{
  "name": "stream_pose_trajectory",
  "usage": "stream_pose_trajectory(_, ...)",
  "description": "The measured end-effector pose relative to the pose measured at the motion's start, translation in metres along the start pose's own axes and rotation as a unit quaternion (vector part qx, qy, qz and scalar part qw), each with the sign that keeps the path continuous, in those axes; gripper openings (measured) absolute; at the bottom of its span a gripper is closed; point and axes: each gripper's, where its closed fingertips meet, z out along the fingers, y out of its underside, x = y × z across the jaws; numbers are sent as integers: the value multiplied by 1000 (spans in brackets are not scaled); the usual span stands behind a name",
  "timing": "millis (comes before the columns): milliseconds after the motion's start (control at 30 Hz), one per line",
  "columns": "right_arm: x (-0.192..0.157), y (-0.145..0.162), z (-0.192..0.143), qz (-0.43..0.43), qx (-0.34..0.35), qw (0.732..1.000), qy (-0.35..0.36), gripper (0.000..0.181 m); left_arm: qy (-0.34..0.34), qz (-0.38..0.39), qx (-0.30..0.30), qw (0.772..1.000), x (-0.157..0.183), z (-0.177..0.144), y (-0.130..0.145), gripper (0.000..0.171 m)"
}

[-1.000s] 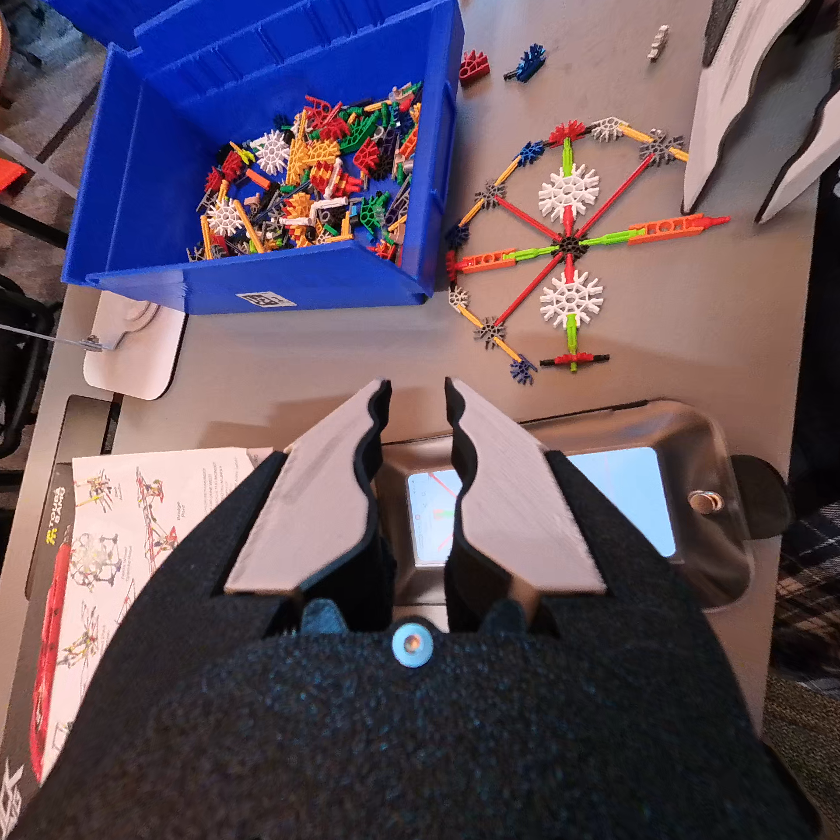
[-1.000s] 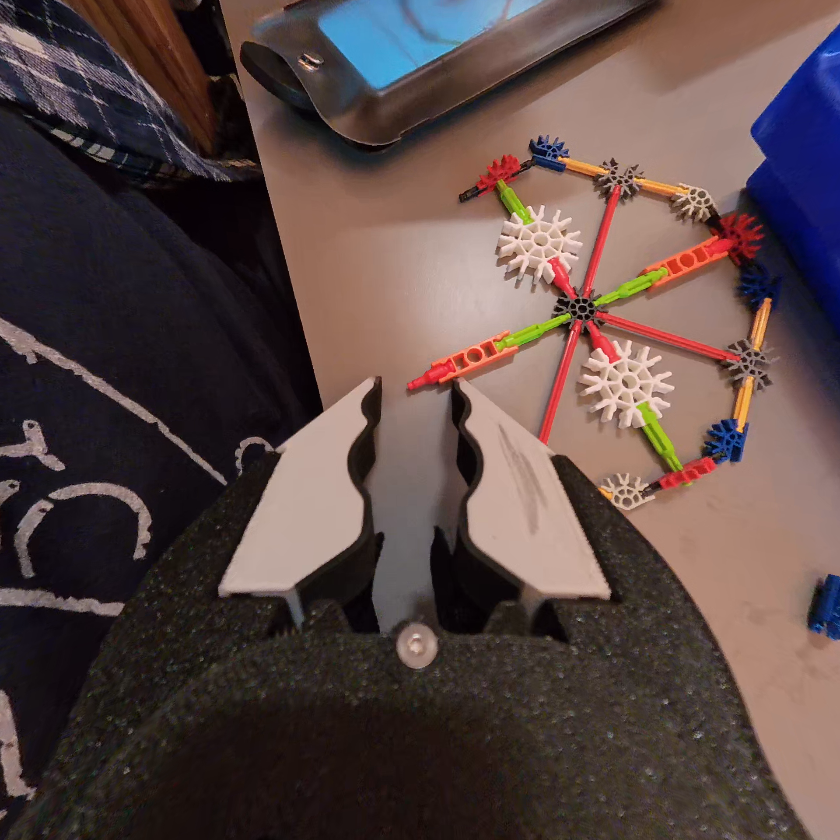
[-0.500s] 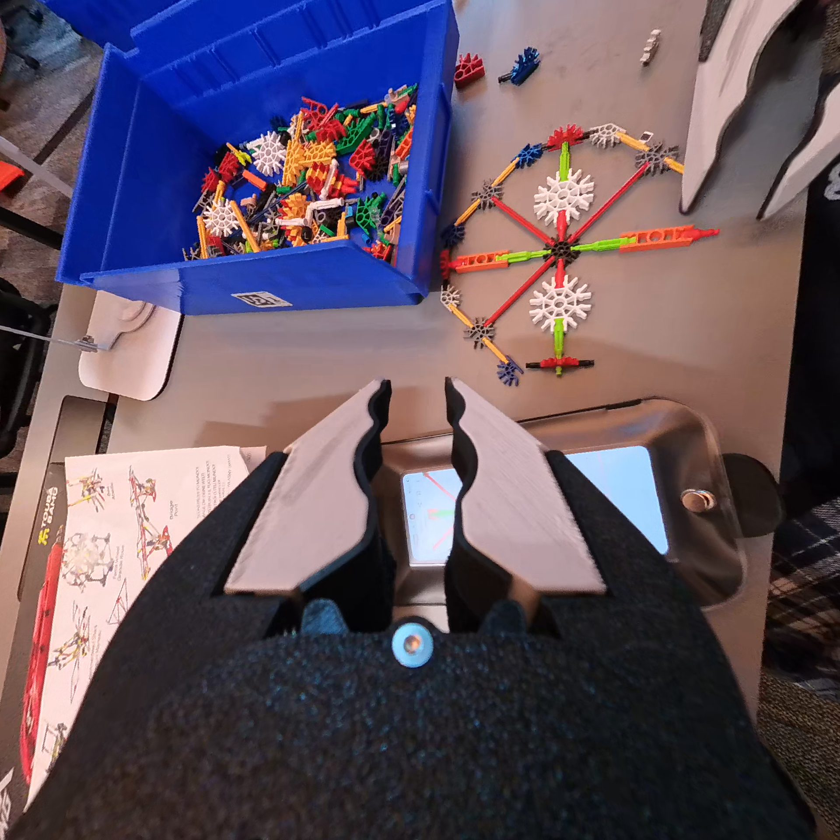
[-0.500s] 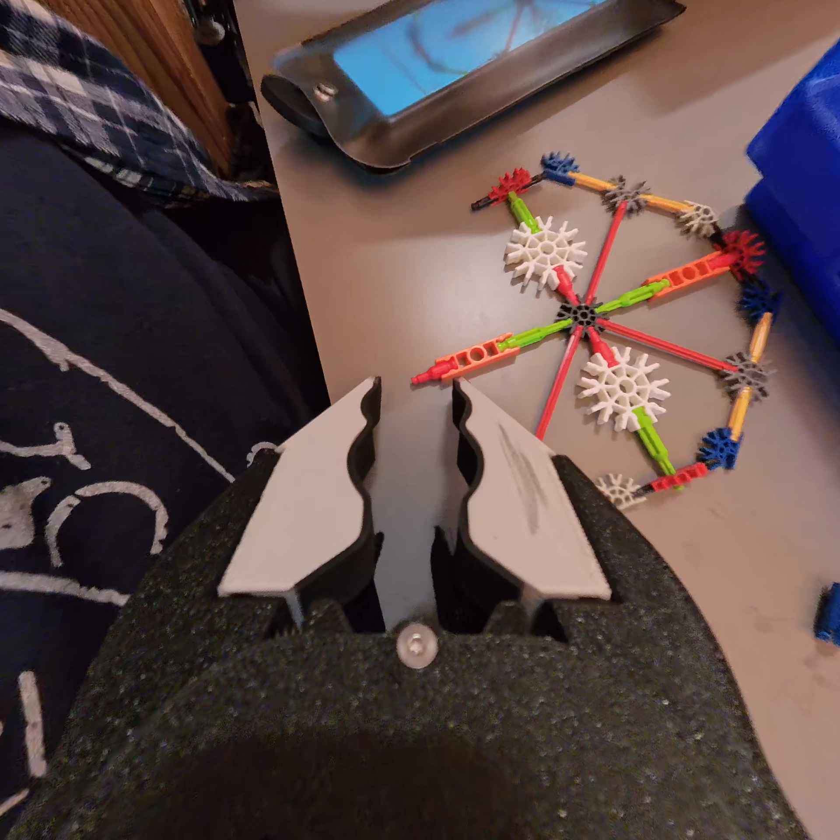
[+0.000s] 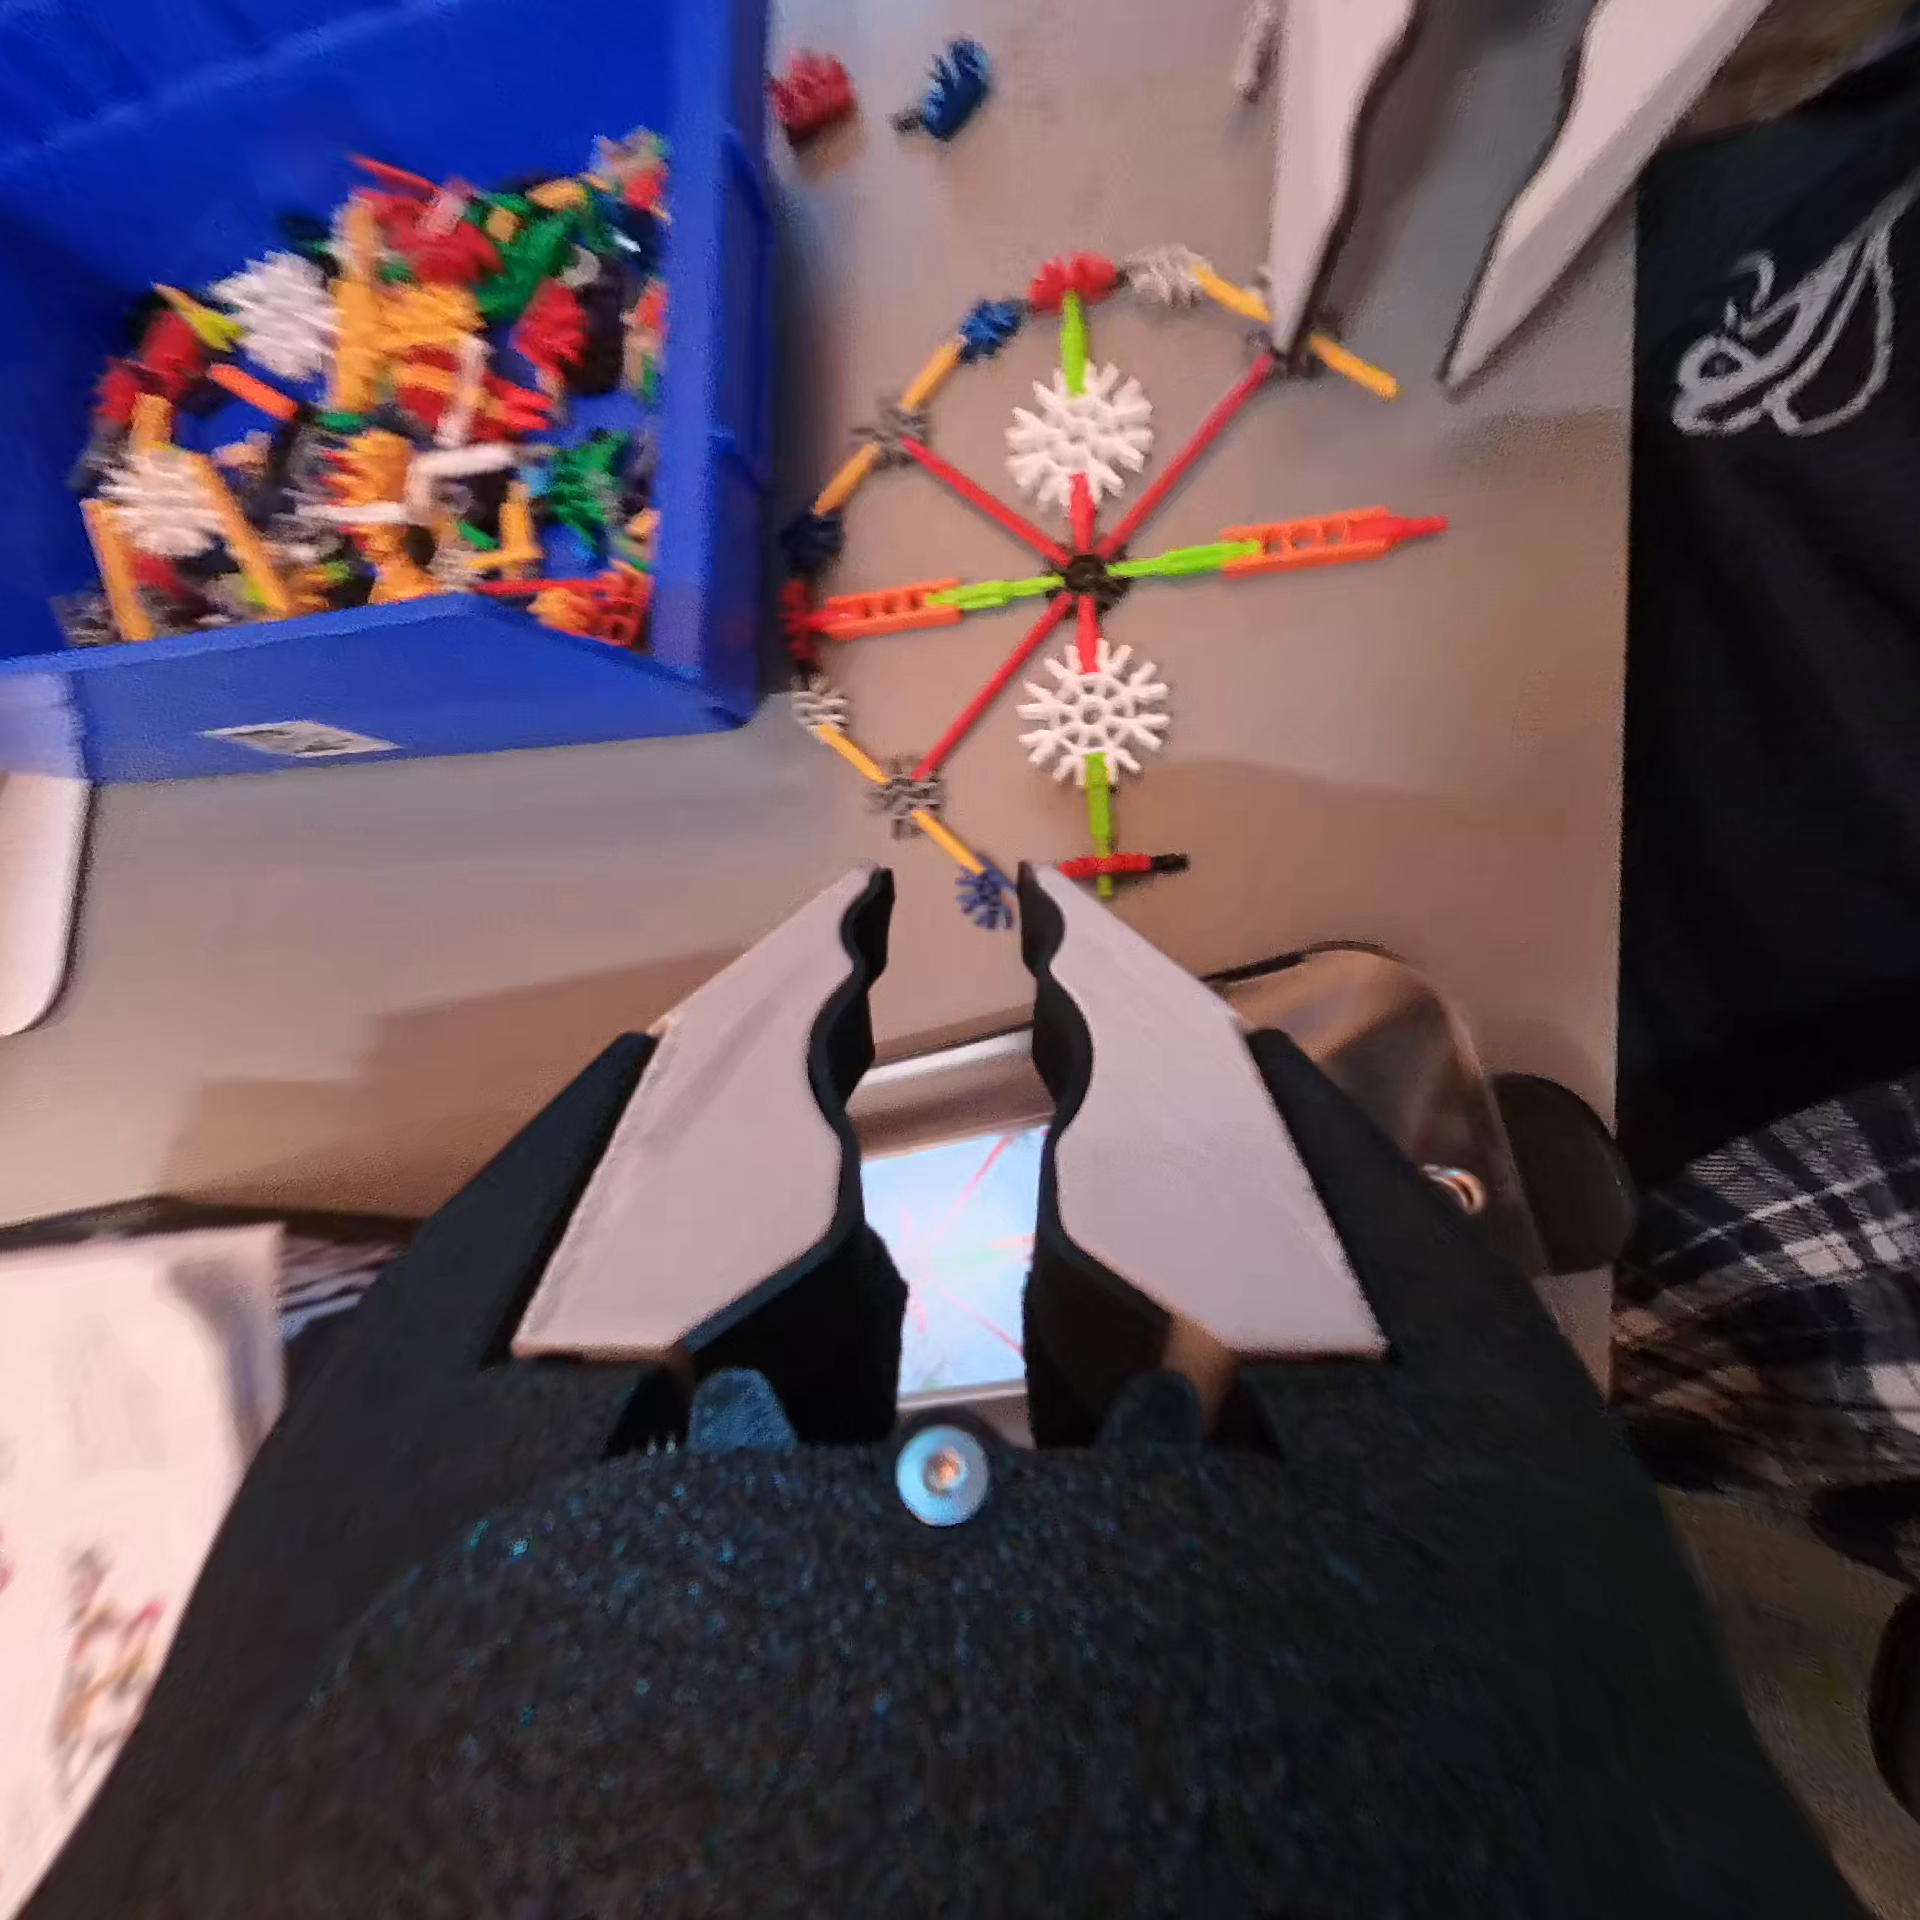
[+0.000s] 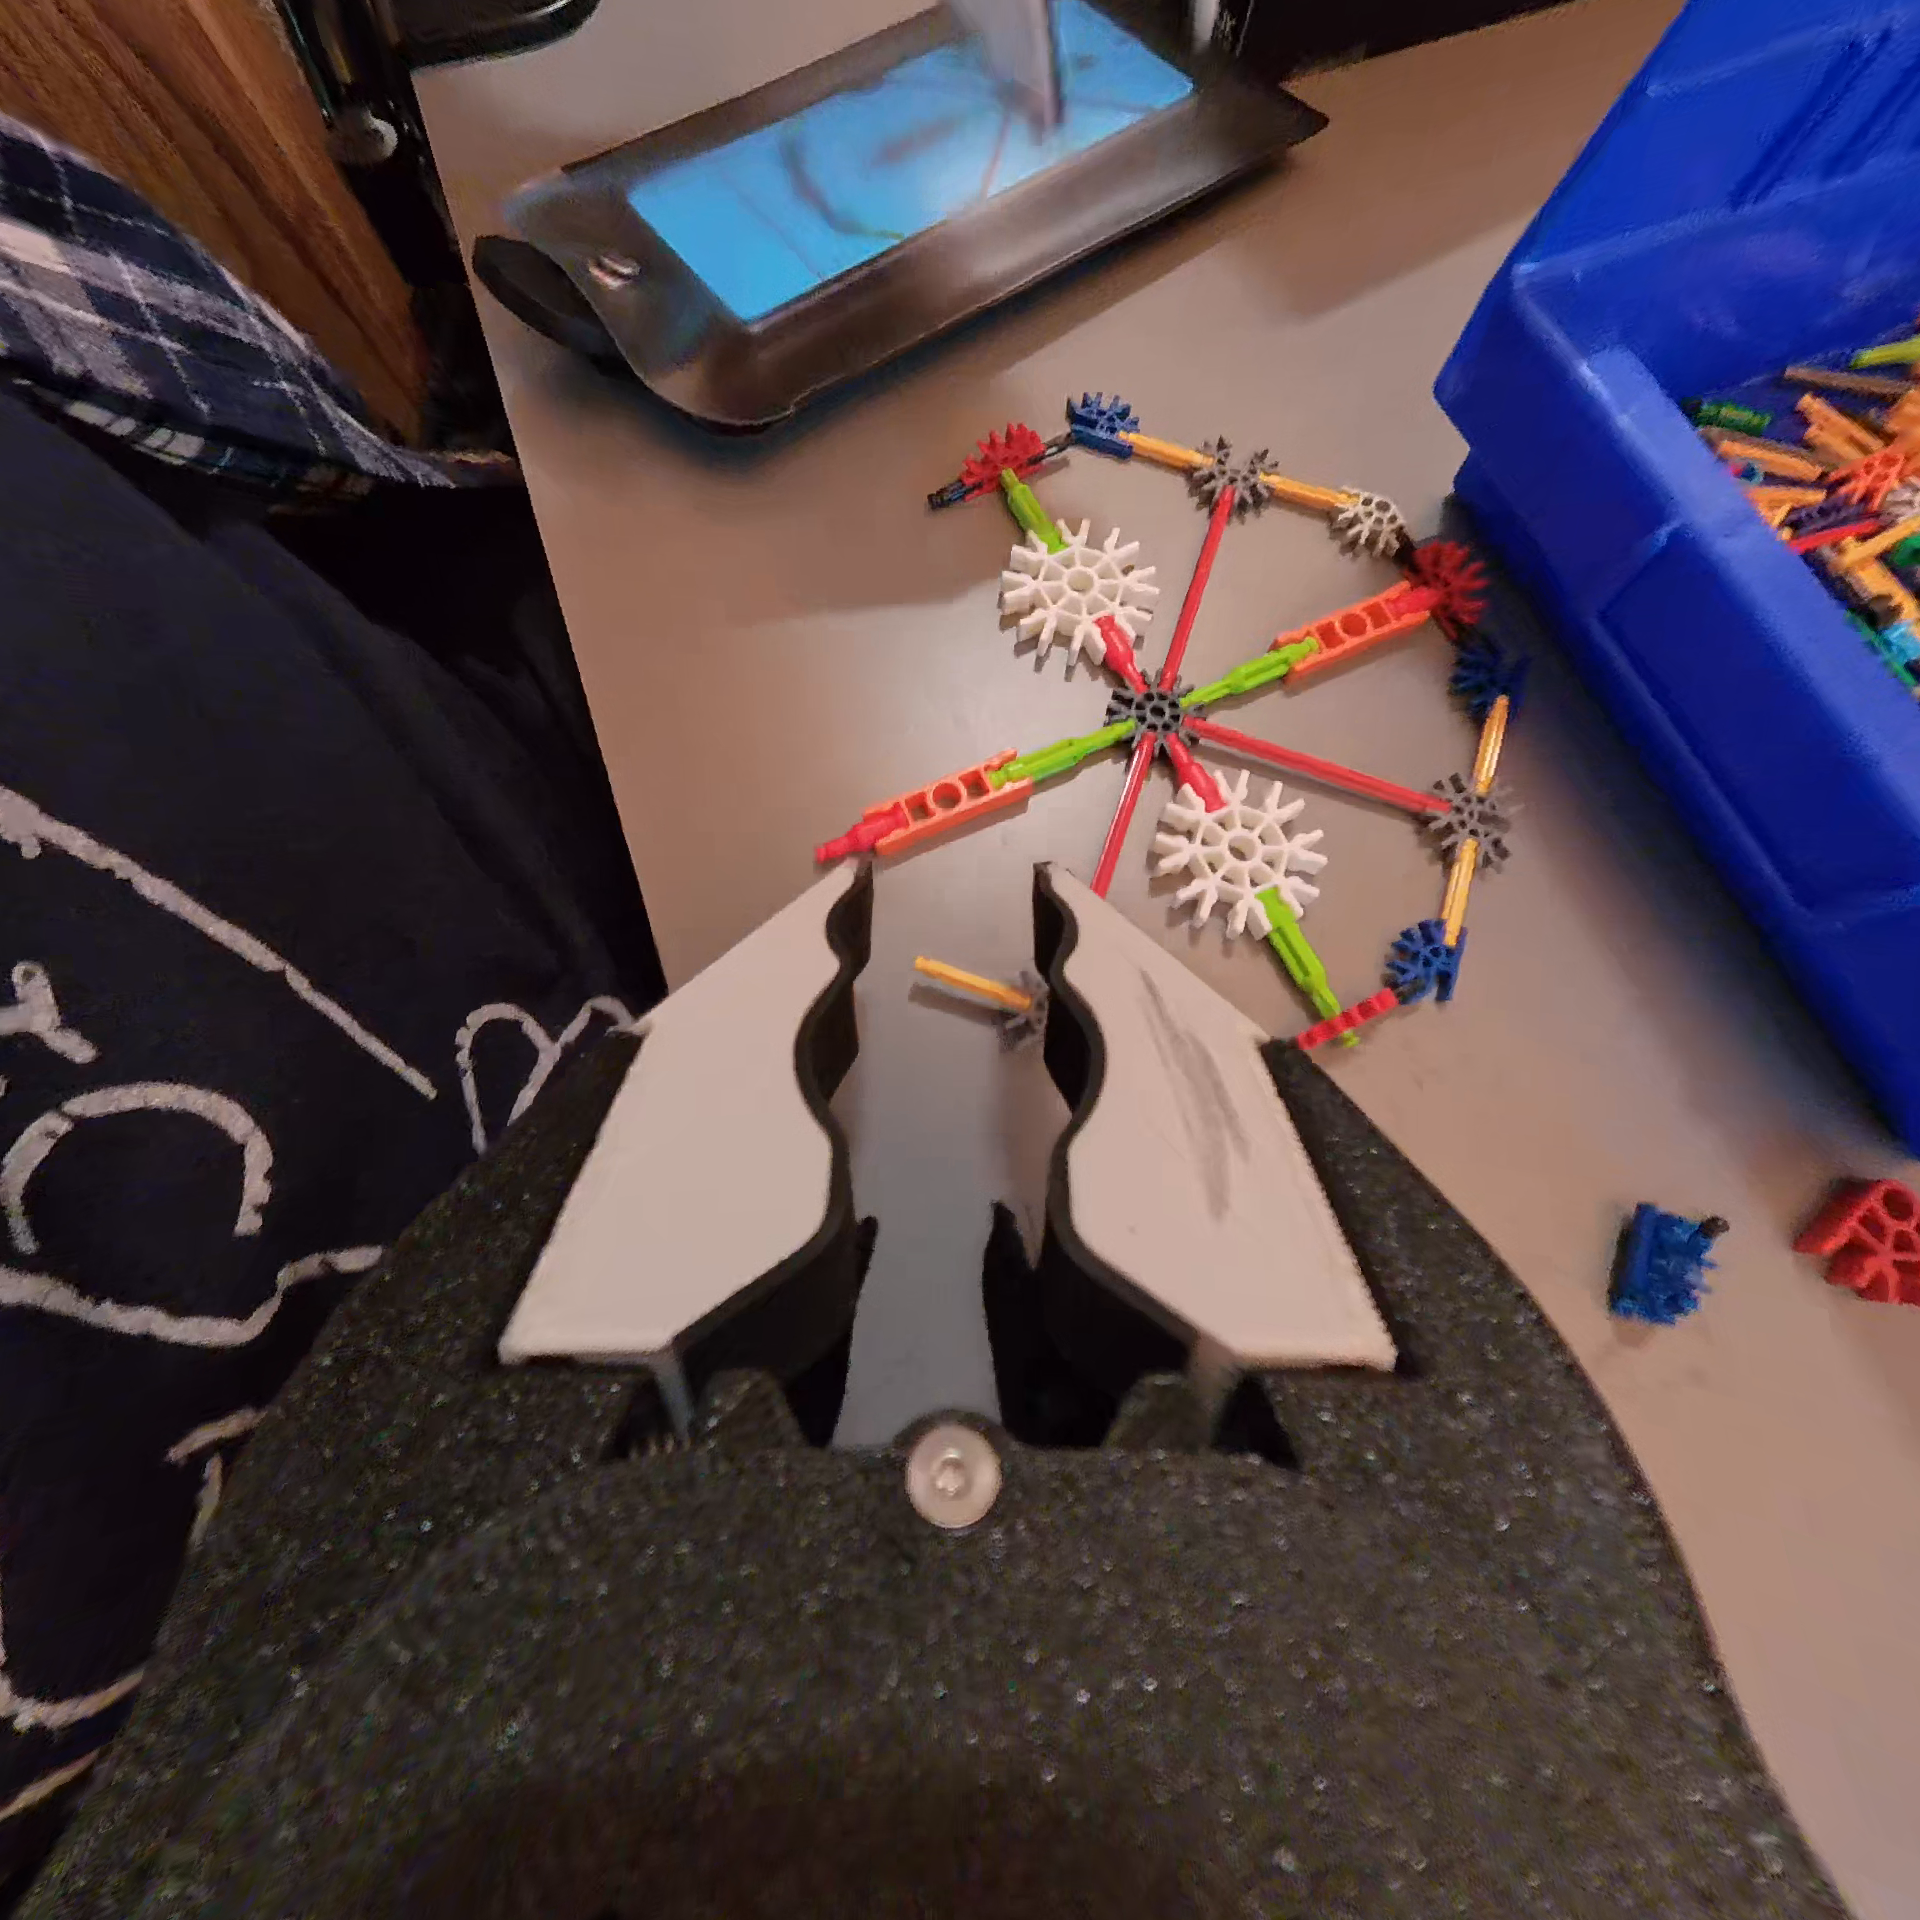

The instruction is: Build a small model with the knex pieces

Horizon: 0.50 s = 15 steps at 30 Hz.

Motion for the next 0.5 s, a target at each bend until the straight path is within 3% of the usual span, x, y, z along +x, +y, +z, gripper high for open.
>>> stream_pose_trajectory(300,17,-44,38,-83,-15,996,-6,28,75,11,-50,996,33,35,8,33)
stream_pose_trajectory(500,25,-55,72,-116,-40,992,-37,22,73,-4,-64,995,36,44,14,35)
